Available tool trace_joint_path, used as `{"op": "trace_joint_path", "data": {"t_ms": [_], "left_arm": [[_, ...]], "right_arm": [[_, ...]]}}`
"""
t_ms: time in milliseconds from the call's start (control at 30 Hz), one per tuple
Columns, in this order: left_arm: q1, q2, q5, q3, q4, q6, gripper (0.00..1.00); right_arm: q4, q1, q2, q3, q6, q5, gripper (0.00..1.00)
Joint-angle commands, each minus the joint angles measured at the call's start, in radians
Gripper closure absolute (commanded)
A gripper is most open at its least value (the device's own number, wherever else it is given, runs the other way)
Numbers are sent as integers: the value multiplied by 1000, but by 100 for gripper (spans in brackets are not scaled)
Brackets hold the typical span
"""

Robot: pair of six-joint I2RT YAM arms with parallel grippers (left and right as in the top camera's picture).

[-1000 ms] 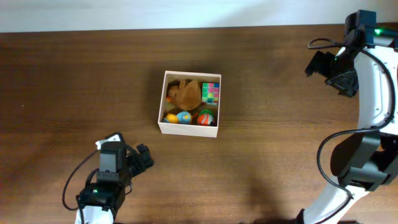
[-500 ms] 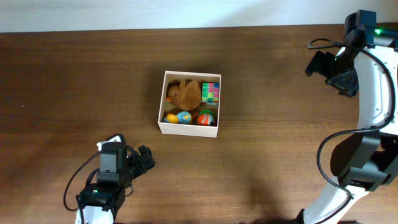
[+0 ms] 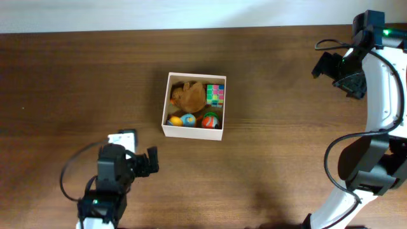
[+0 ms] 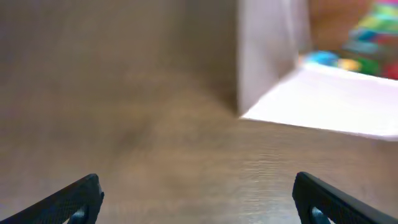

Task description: Pack container

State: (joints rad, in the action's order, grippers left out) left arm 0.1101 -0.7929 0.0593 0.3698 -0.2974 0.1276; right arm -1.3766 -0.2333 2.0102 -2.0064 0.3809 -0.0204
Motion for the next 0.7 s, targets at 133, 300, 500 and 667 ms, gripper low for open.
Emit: {"op": "trace_joint_path", "data": {"t_ms": [133, 300, 500, 667], "left_arm": [[-3, 201, 84, -28, 5, -265, 1], [-3, 378, 64, -107, 23, -252, 1], [-3, 519, 21, -193, 84, -211, 1], [-3, 610, -51, -245, 97, -211, 1]], "right_arm": [[0, -4, -12, -13, -7, 5, 1], [0, -4, -12, -13, -7, 5, 1], [0, -4, -12, -13, -7, 5, 1], [0, -4, -12, -13, -7, 5, 1]]}}
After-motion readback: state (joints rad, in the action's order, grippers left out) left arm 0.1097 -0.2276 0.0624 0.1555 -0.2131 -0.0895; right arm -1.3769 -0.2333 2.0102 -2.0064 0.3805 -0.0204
